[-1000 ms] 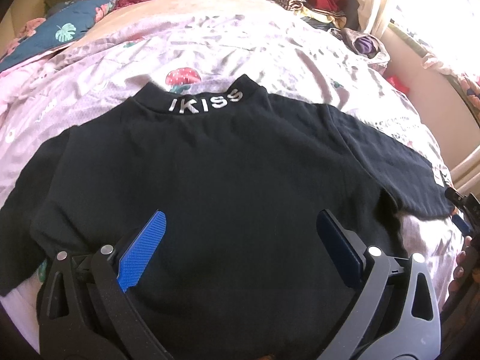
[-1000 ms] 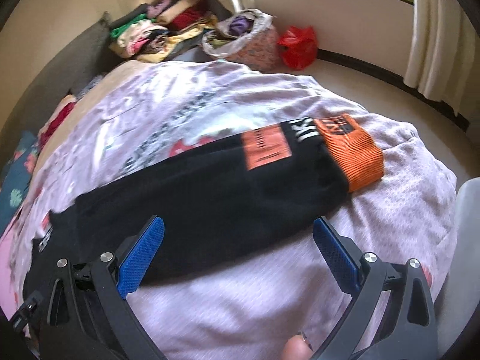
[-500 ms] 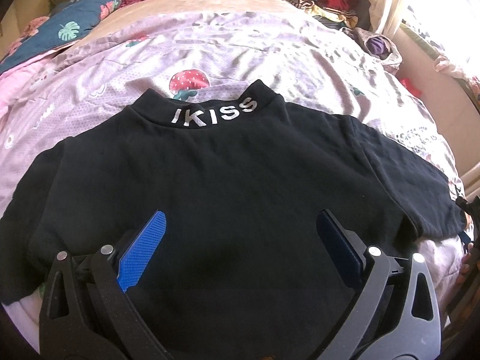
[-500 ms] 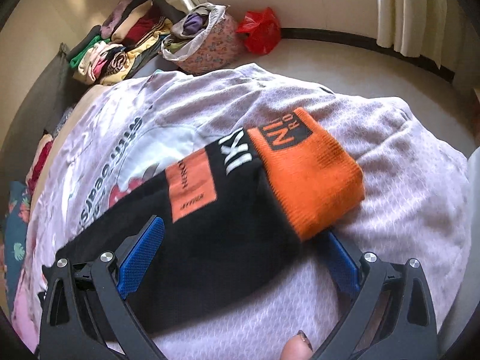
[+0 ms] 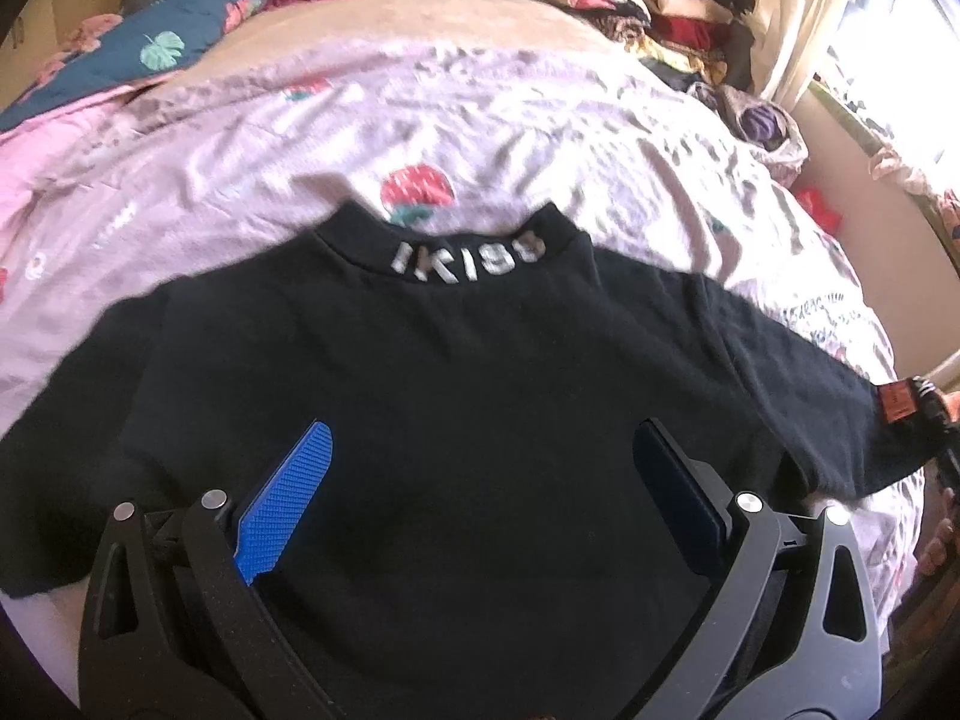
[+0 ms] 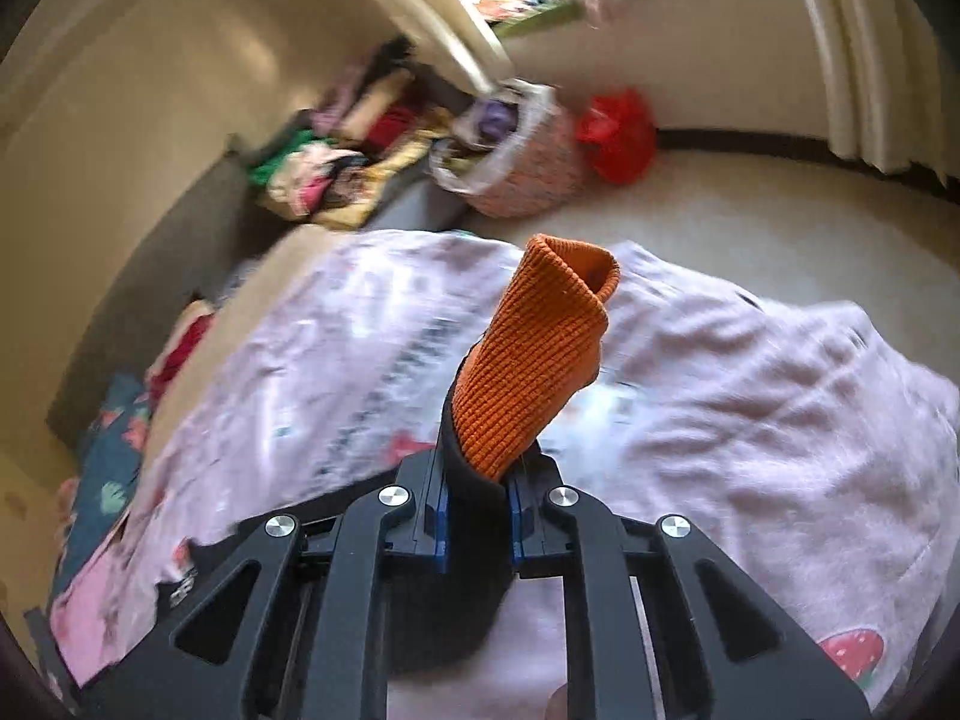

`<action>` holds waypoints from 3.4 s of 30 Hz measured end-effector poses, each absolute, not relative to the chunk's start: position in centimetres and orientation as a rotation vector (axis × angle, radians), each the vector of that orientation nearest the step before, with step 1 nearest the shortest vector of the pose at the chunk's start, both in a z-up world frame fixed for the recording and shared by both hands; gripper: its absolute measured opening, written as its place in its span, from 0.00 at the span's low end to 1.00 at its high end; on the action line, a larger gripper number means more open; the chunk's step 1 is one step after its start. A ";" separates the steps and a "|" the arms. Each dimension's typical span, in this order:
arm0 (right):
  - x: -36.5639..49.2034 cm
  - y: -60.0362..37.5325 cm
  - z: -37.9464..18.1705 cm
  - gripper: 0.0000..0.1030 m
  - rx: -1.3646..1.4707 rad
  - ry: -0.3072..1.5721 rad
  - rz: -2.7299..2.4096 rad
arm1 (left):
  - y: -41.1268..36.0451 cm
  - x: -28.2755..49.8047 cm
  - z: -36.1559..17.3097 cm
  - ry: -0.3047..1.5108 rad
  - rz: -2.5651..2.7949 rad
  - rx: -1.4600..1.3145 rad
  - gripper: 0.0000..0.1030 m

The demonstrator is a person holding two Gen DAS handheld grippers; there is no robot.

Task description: Fold small clothes

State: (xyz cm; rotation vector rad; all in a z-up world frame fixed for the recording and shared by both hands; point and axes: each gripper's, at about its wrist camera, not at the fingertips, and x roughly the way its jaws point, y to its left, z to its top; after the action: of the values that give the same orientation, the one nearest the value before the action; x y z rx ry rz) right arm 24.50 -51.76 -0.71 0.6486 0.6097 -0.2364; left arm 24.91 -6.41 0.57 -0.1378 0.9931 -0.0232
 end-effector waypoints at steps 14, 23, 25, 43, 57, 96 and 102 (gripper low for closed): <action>25.5 -42.0 6.2 0.12 0.472 0.547 -0.012 | -1.8 23.5 5.7 0.883 -0.015 -0.208 0.92; 26.5 -33.4 7.9 0.12 0.339 0.543 0.107 | 2.7 22.6 5.9 0.879 -0.056 -0.322 0.92; 26.7 -31.3 8.0 0.12 0.314 0.544 0.146 | 3.8 22.3 5.8 0.885 -0.057 -0.351 0.92; 27.1 -16.1 5.4 0.12 0.139 0.629 0.362 | 10.5 20.3 3.5 0.846 -0.171 -0.570 0.92; 26.4 -8.0 0.3 0.47 0.047 0.782 0.591 | 13.0 20.6 -0.3 0.870 -0.271 -0.737 0.92; 25.8 -23.3 -1.5 0.60 0.088 0.820 0.207 | 9.5 20.8 -2.5 0.977 -0.118 -0.371 0.00; 27.0 -22.3 -2.9 0.61 0.059 0.884 0.213 | 8.6 19.2 0.3 0.905 -0.089 -0.291 0.02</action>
State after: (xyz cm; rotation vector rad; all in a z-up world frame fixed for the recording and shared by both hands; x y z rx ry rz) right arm 27.03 -22.30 -2.95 0.0593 0.8839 0.2134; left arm 19.18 8.61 0.28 -0.2908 0.9046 -0.0893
